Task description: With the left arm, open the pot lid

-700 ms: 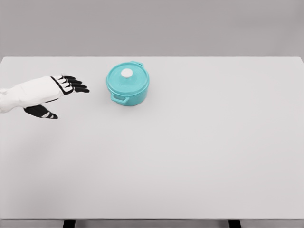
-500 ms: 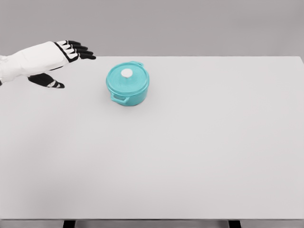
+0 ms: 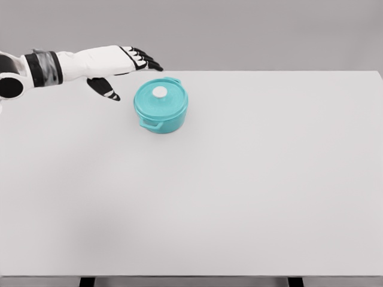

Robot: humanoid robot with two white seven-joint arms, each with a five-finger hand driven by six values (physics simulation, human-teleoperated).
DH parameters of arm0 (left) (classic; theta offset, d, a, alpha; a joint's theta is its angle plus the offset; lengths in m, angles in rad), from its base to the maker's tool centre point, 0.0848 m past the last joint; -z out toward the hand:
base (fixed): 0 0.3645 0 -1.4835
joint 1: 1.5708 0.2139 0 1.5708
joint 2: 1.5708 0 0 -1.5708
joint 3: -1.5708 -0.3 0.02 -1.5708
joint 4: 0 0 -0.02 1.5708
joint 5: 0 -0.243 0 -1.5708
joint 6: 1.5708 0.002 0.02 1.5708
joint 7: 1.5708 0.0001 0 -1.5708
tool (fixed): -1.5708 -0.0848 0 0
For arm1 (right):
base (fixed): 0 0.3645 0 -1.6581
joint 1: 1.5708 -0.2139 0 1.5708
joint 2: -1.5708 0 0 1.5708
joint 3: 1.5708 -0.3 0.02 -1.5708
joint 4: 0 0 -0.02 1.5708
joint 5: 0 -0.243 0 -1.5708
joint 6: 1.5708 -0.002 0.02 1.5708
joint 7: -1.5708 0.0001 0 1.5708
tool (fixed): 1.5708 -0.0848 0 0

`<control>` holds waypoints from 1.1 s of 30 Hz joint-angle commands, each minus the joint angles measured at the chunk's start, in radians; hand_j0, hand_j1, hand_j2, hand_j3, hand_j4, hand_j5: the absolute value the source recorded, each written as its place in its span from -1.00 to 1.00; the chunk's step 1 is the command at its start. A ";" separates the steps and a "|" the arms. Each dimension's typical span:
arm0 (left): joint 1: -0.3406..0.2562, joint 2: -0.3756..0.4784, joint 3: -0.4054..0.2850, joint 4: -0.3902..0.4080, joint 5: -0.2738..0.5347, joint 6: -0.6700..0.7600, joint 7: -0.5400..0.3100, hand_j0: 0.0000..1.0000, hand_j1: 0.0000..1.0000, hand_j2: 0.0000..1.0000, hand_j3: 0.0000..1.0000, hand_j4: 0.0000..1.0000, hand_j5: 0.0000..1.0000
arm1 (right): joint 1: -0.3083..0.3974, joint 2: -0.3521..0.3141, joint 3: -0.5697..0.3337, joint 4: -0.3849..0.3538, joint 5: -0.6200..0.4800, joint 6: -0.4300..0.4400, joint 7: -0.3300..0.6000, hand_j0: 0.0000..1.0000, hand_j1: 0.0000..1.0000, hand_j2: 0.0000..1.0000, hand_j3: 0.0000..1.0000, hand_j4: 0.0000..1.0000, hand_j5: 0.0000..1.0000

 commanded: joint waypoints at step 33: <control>-0.123 -0.253 -0.073 0.273 0.009 0.001 -0.195 1.00 1.00 1.00 1.00 1.00 1.00 | 0.002 0.000 0.000 0.000 0.000 0.000 0.000 1.00 1.00 1.00 1.00 1.00 1.00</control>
